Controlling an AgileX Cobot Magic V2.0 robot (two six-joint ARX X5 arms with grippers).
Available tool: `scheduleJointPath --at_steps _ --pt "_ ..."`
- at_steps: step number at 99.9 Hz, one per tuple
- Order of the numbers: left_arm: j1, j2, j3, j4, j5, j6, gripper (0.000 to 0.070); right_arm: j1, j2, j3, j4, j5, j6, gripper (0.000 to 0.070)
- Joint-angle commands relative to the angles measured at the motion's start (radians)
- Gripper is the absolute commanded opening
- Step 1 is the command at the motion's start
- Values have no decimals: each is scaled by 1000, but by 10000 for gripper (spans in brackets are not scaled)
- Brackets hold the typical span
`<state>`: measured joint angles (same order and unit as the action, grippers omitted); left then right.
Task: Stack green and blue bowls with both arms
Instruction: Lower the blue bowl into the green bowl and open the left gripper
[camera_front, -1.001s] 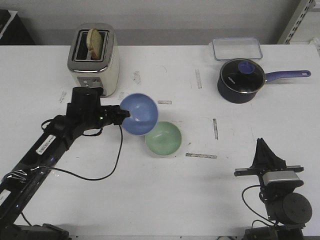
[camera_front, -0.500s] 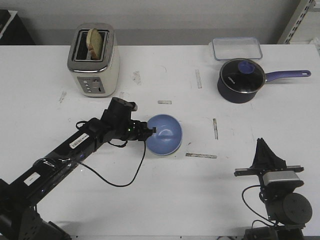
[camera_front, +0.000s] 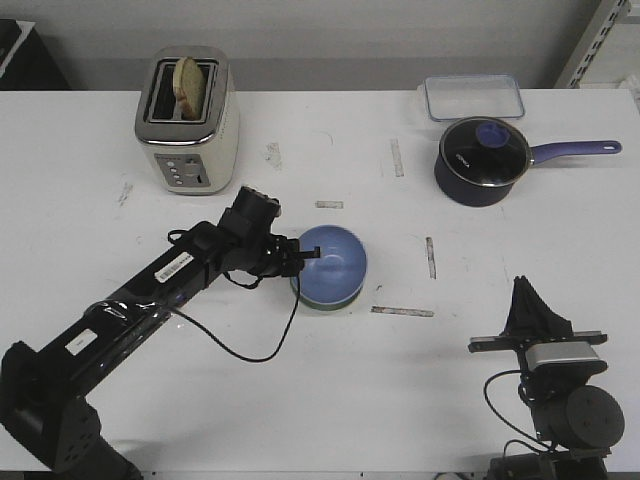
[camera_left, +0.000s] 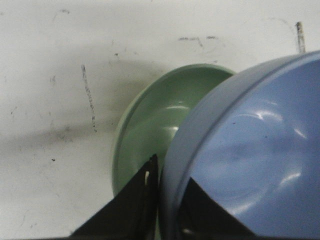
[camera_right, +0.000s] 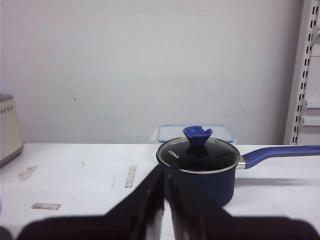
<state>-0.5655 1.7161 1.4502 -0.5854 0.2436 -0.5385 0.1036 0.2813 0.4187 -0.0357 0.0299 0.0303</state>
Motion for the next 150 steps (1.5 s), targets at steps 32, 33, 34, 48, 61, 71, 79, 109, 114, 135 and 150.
scheduleJointPath --at_steps 32,33,34,48,61,71,79,109,114,135,150 --pt "-19 37 16 10 3 -1 97 2 0 2 13 3 -5 11" --pt "-19 37 16 10 3 -1 97 2 0 2 13 3 -5 11" --pt "-19 37 16 10 3 0 97 2 0 2 13 3 -5 11" --pt "-19 37 16 11 4 3 184 2 0 2 13 3 -5 11" --pt "-19 37 16 10 4 3 221 2 0 2 13 3 -5 11" --pt "-19 32 16 9 12 3 261 2 0 2 13 3 -5 11" --pt "-19 22 16 8 12 4 300 2 0 2 13 3 -5 11" --pt "-17 -61 16 -6 12 60 299 2 0 2 13 3 -5 11" --pt "-17 -75 15 -3 11 92 299 2 0 2 13 3 -5 11" --pt "-15 -152 -38 87 11 311 297 2 0 2 13 3 -5 11" --pt "6 -246 -189 283 11 455 286 2 0 2 13 3 -5 11"
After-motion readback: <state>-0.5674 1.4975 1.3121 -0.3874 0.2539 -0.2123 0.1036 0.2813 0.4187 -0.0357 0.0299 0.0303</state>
